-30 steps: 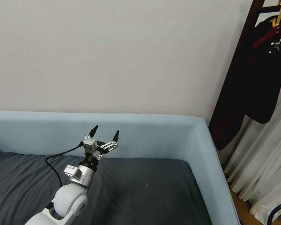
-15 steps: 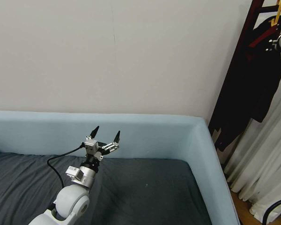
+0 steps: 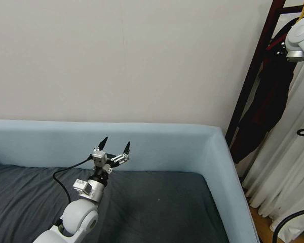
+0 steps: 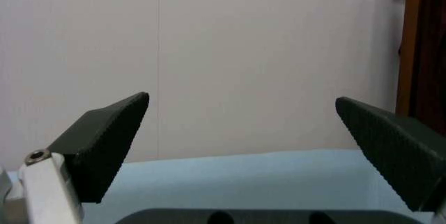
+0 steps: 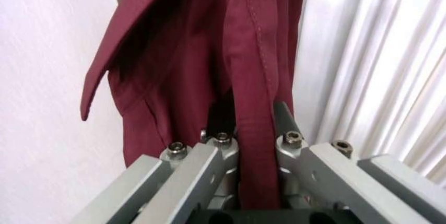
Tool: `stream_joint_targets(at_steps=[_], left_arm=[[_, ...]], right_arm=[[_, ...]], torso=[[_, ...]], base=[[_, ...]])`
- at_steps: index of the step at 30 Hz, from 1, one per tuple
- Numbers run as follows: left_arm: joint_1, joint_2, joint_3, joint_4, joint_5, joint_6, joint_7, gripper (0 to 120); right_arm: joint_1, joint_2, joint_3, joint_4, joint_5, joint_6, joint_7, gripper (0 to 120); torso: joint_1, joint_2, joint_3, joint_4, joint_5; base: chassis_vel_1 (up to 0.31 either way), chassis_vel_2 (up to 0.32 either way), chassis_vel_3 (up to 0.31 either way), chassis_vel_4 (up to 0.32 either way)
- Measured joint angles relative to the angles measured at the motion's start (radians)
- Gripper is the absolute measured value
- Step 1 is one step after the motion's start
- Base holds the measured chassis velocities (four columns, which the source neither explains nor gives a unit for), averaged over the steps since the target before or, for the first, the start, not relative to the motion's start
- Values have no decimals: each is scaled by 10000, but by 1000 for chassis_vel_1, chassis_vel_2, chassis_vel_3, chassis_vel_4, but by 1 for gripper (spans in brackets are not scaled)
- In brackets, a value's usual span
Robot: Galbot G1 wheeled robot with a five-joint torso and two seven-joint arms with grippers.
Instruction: Pick up the clothes from the sofa and hang them on the clothes hanger.
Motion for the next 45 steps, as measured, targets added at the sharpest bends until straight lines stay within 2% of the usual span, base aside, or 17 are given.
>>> stream_joint_targets(at_steps=[19,30,45], left_arm=[[33,16,-42,-30,-19,-39,11,100],[86,-26,-28,-53,16,-47,17,100],[98,-21,-15,-68,33,-46,20,100]], right_arm=[[200,1258,452,-1949,-802,215,35,1],[223,1452,667,-2724,-1268,510,-380,1],[-71,1407,745,-2493,-1294,666,-342,1]], torso=[[0,0,0,6,-2],[1,-1,1,4,2],[0,0,0,2,0]], base=[[0,0,0,0],[0,0,0,0],[0,0,0,0]])
